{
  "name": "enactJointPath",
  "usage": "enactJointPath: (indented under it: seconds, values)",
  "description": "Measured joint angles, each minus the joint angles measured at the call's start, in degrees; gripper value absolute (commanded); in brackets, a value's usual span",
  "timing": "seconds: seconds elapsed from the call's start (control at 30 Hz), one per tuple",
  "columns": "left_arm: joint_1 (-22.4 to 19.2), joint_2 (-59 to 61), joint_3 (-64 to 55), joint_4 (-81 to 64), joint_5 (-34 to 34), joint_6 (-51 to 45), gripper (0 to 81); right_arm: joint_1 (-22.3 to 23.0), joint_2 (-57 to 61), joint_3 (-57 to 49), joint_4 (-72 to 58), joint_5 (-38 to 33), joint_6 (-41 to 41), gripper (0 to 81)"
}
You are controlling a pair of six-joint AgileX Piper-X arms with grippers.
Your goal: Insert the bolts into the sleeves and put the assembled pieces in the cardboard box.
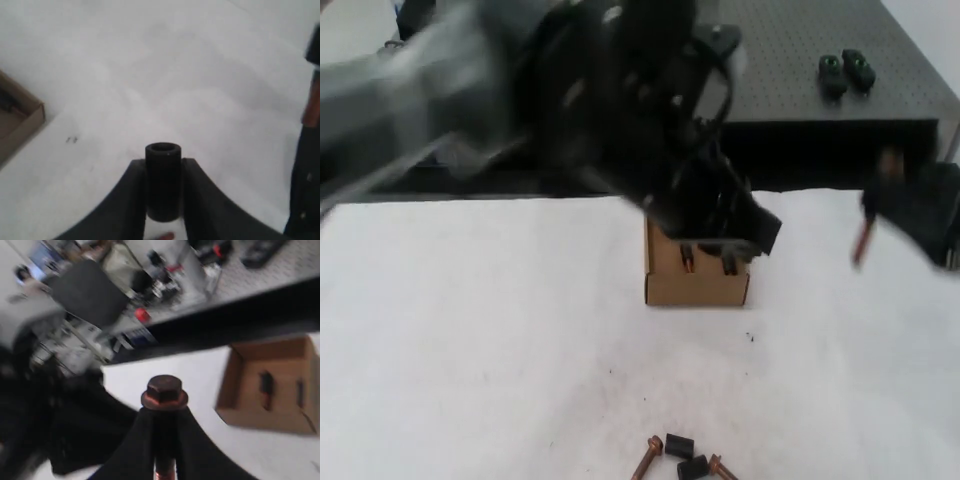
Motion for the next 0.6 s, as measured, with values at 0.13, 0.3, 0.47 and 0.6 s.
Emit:
enactJointPath:
  seconds: [0.13,0.3,0.47,0.6]
  values:
    - [-1.6,-11.9,18.6,-21.1,5.5,-6.5,0.7,2.1,1.3,0.0,-13.4,-4.3,7.7,0.6]
    - [-1.8,-19.1,28.3,-34.6,8.8,-11.4,0.7,5.5,4.3,-0.1,-18.9,-7.0,10.8,0.6]
    - [-1.8,-20.7,30.2,-36.8,8.9,-12.3,0.7,6.1,5.4,-0.1,-18.4,-9.0,11.3,0.6]
    - [-1.8,-20.7,30.2,-37.2,8.9,-12.4,0.7,6.5,5.4,-0.1,-17.3,-10.9,11.2,0.6]
